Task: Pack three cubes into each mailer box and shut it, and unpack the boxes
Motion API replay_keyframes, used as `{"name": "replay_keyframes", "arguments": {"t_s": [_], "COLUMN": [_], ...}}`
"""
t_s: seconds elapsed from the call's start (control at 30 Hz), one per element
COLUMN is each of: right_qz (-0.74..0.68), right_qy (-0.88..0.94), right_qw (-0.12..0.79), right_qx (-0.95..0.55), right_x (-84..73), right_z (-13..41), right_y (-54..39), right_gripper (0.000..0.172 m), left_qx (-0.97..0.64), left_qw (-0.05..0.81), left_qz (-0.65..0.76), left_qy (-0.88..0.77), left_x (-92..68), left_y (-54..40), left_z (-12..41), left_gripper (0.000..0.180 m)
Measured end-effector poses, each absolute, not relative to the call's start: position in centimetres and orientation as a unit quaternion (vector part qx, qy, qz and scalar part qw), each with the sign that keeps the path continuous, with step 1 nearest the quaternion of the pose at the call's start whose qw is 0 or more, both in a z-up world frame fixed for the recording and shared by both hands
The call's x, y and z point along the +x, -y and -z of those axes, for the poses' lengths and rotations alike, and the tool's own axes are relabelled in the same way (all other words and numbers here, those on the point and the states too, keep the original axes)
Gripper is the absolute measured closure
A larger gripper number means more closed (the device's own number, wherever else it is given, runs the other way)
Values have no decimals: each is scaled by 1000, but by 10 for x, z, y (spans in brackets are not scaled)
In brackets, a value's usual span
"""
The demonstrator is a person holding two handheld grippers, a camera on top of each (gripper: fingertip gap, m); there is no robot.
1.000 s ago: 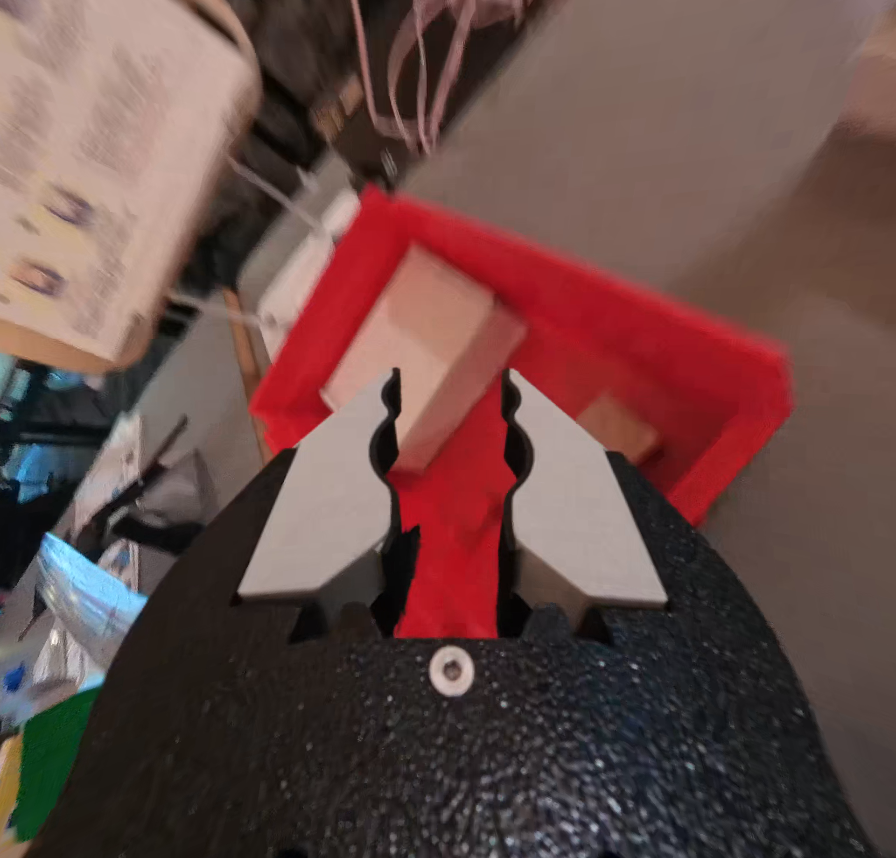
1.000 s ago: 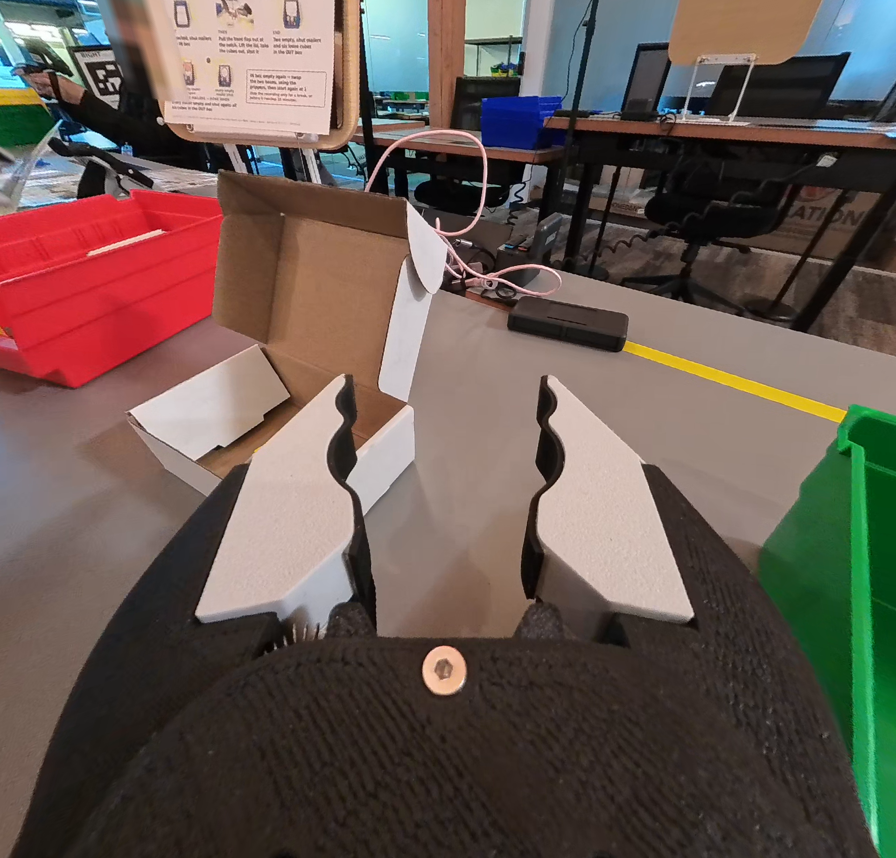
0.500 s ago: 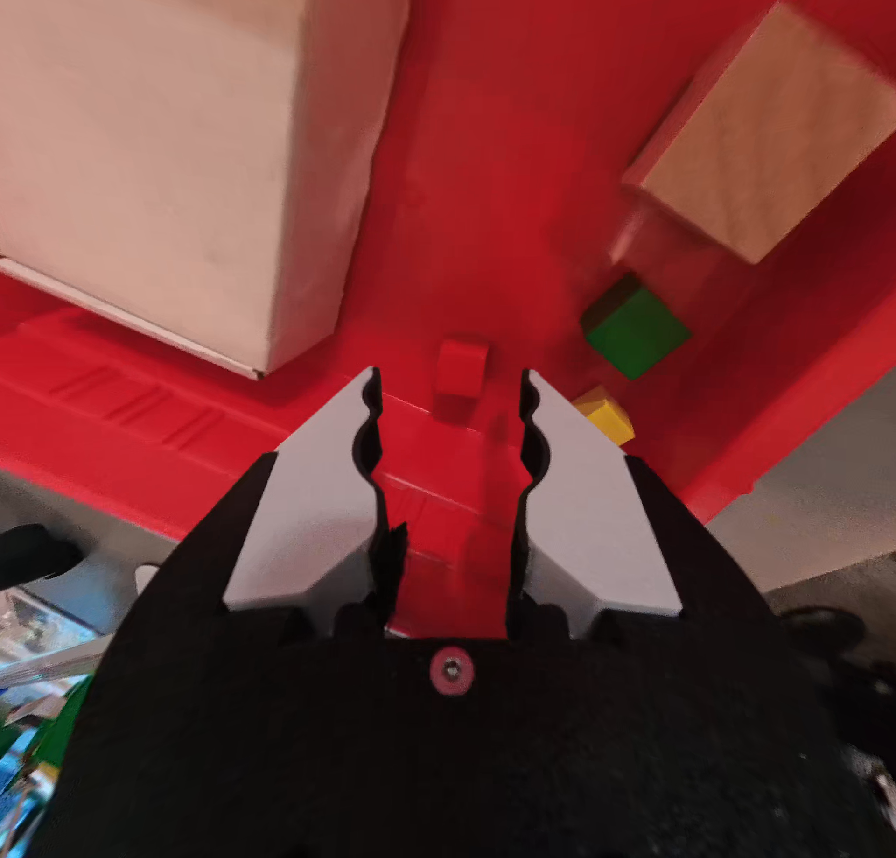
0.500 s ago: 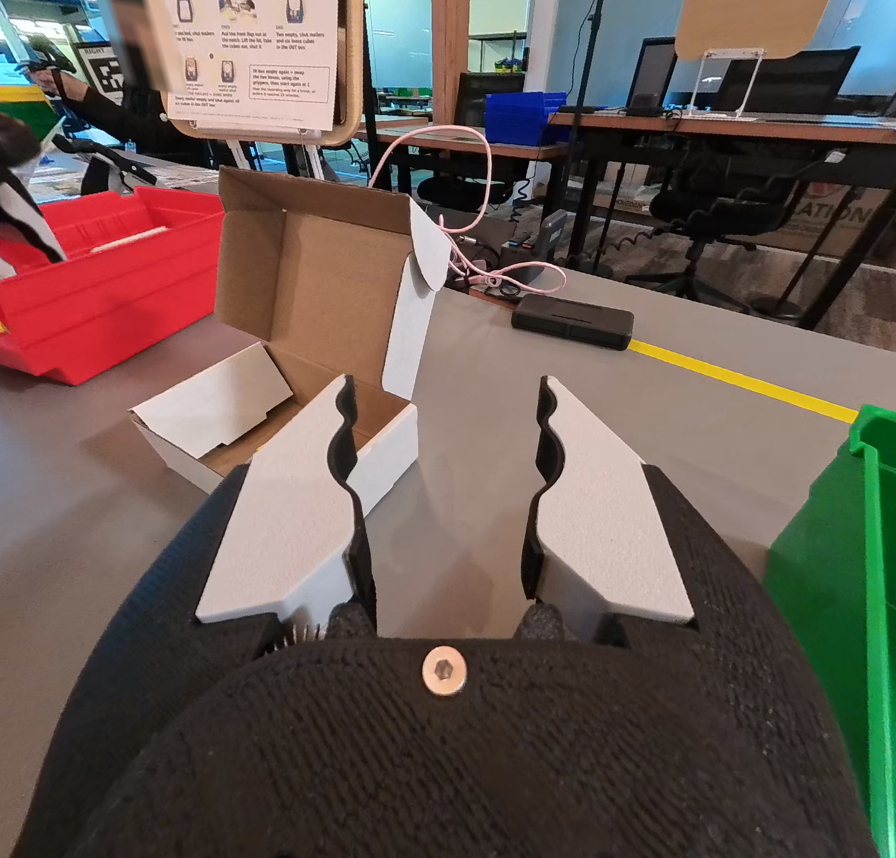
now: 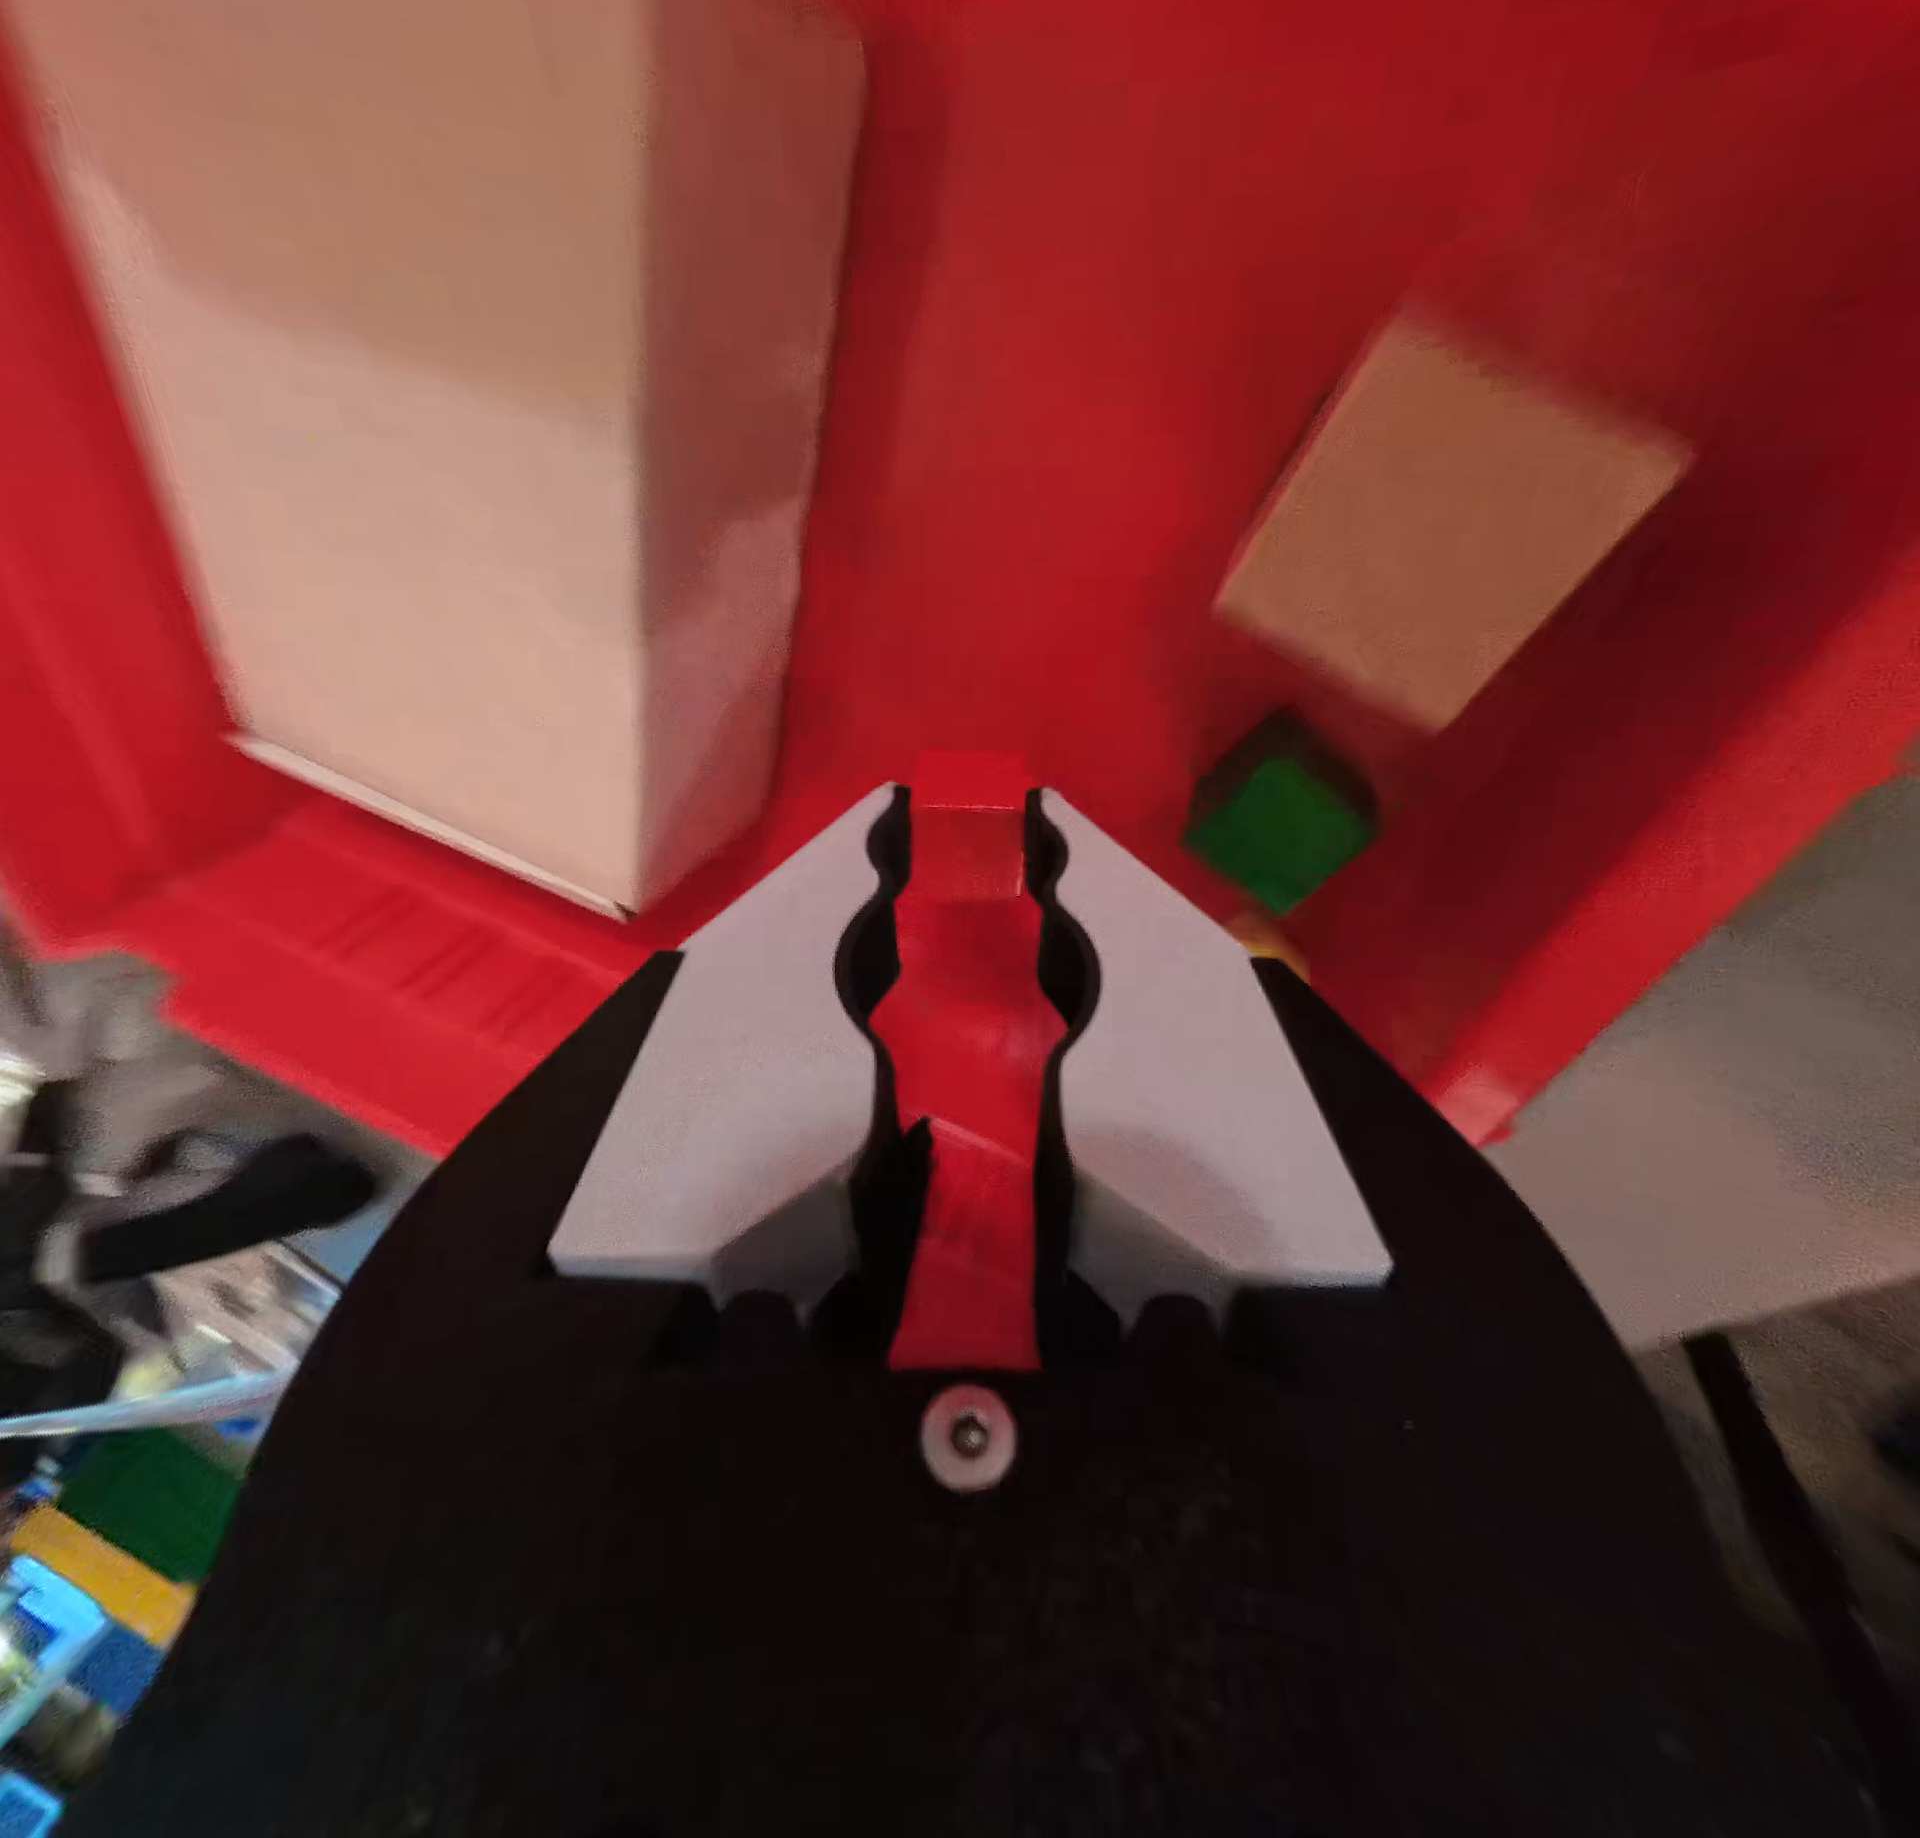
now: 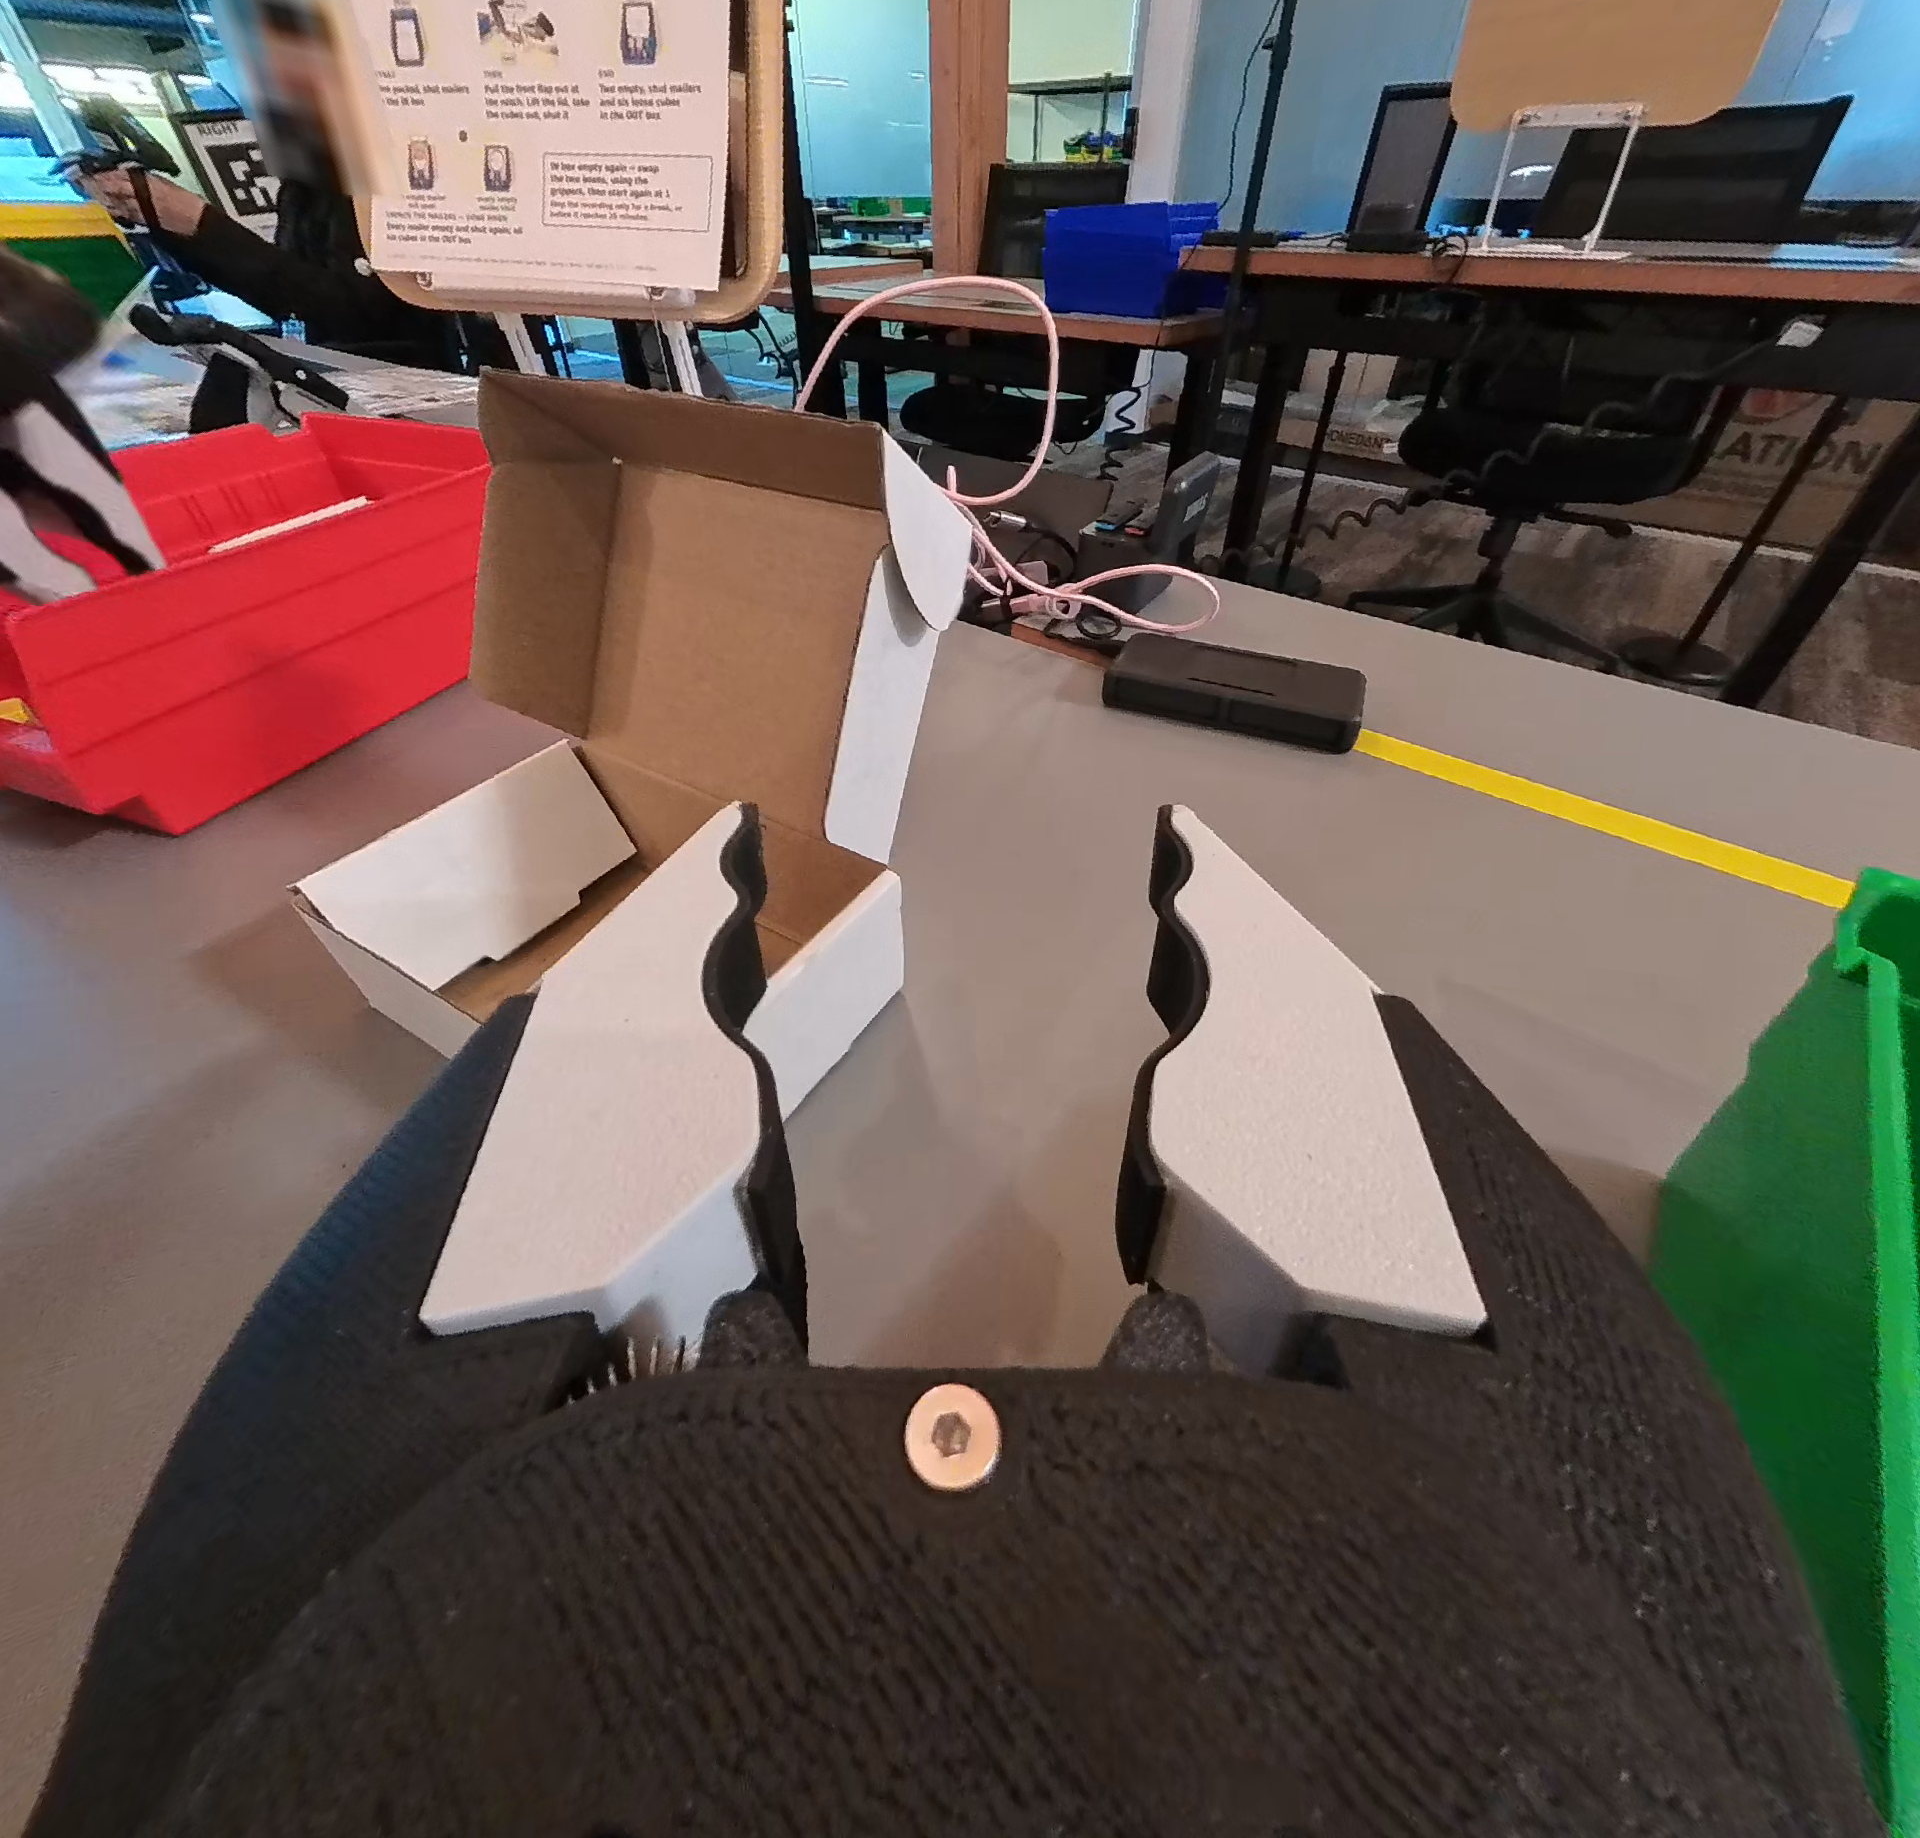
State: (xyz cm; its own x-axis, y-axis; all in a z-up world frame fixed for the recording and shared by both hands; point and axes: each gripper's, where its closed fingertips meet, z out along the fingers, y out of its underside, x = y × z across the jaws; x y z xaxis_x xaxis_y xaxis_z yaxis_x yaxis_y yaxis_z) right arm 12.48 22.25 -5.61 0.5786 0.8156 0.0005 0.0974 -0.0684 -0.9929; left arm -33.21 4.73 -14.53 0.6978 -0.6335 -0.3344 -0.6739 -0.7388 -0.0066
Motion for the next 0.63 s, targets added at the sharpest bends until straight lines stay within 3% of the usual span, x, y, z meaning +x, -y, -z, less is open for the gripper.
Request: {"name": "replay_keyframes", "arguments": {"t_s": [0.13,0.23,0.43,0.57,0.63], "right_qz": [-301,-303,-304,-306,-306], "right_qy": [348,347,343,342,344], "right_qw": [589,590,594,595,594], "right_qx": [-665,-663,-662,-660,-659], "right_x": [123,123,127,127,126], "right_z": [57,56,54,52,52], "right_y": [-222,-221,-222,-222,-221], "right_gripper": [98,98,98,98,98], "left_qx": [-842,-775,-736,-722,-724], "left_qw": [238,252,323,370,352], "left_qz": [-168,-277,-296,-165,-97], "left_qy": [-453,-509,-516,-561,-586], "left_x": [-224,-182,-124,-60,-32], "left_y": [-81,-95,-117,-123,-121], "left_z": [101,83,45,41,53], "left_gripper": [160,160,161,161,161]}}
